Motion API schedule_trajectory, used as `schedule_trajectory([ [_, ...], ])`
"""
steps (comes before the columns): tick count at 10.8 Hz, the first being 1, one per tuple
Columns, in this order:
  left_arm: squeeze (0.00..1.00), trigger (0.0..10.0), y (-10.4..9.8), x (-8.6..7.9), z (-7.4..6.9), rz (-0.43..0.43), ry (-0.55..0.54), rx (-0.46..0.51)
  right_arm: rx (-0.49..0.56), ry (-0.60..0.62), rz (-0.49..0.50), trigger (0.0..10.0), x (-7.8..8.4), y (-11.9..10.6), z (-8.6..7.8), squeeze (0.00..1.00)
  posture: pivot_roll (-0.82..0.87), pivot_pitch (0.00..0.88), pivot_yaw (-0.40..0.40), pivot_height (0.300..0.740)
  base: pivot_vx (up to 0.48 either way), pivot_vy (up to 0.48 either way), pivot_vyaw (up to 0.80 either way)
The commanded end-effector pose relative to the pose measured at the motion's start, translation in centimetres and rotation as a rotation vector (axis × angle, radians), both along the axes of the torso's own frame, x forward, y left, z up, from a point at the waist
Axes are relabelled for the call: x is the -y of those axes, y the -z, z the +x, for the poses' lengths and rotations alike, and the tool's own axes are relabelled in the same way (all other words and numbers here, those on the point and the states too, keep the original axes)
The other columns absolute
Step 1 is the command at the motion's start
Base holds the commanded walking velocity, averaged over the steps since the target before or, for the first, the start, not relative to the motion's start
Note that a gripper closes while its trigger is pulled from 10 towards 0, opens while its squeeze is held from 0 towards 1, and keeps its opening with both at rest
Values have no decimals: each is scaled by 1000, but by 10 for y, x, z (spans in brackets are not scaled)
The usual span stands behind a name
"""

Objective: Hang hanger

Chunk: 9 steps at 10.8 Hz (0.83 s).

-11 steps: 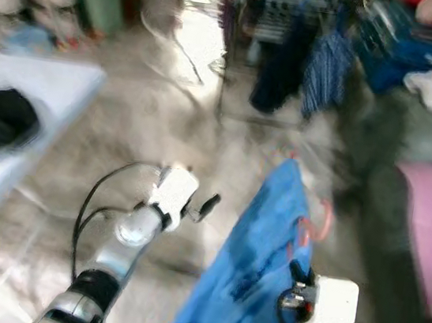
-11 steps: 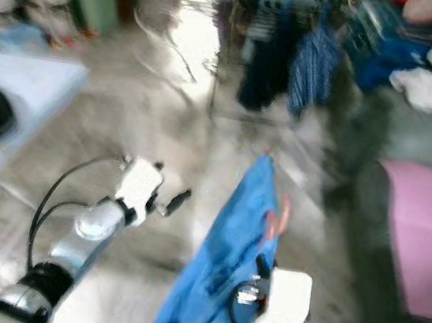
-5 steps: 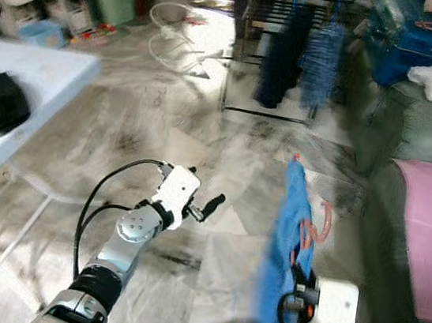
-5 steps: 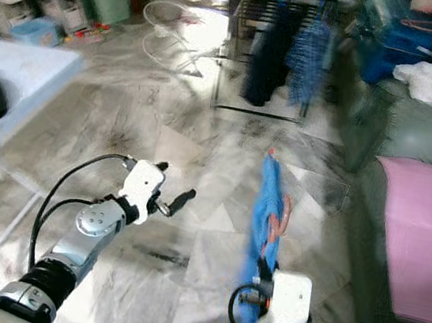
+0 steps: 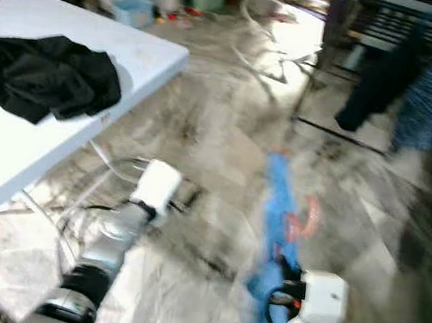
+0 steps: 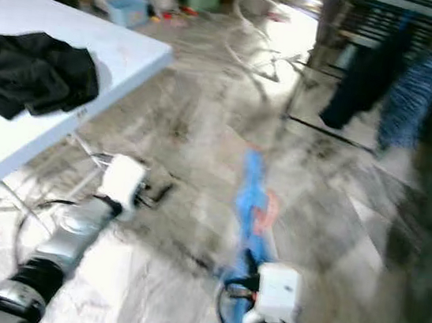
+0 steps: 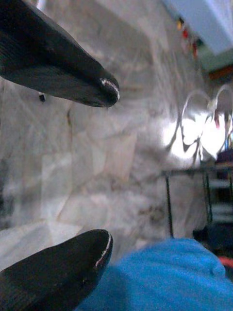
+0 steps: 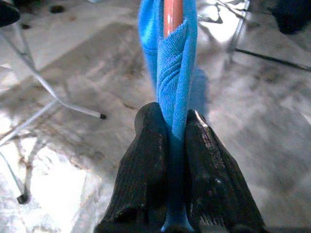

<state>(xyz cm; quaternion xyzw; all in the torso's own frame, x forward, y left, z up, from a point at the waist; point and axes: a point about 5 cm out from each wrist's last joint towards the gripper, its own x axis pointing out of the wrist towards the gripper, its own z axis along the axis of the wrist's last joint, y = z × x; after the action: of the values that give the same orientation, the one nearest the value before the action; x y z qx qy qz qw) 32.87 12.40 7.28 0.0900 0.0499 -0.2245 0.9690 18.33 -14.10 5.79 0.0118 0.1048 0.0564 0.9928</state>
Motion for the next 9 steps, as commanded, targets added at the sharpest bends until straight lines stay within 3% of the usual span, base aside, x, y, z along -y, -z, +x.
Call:
schedule_trajectory([
  [1, 0, 10000, 5, 10, -4, -11, 12, -18, 19, 10, -26, 10000, 10, -4, 1, 0, 1, 72, -17, 740, 330, 0, 800],
  [3, 0, 10000, 8, 12, -5, -31, -17, -33, 28, -16, -35, 10000, 11, -7, 2, 0, 10, 60, -15, 740, 337, 0, 672],
  [5, 0, 10000, 5, 16, -2, -44, -20, -34, 43, 9, -27, 10000, 14, -9, 9, 0, 21, 63, -30, 740, 0, 0, 0],
  [7, 0, 10000, 9, 20, -5, -55, -38, -42, 49, -56, -30, 10000, 9, -12, 13, 0, 27, 61, -52, 740, 0, 0, 0],
  [9, 0, 10000, 11, 23, -7, -72, -51, -43, 50, -87, -22, 10000, 9, -14, 17, 0, 61, 63, -96, 740, 0, -403, 0],
])
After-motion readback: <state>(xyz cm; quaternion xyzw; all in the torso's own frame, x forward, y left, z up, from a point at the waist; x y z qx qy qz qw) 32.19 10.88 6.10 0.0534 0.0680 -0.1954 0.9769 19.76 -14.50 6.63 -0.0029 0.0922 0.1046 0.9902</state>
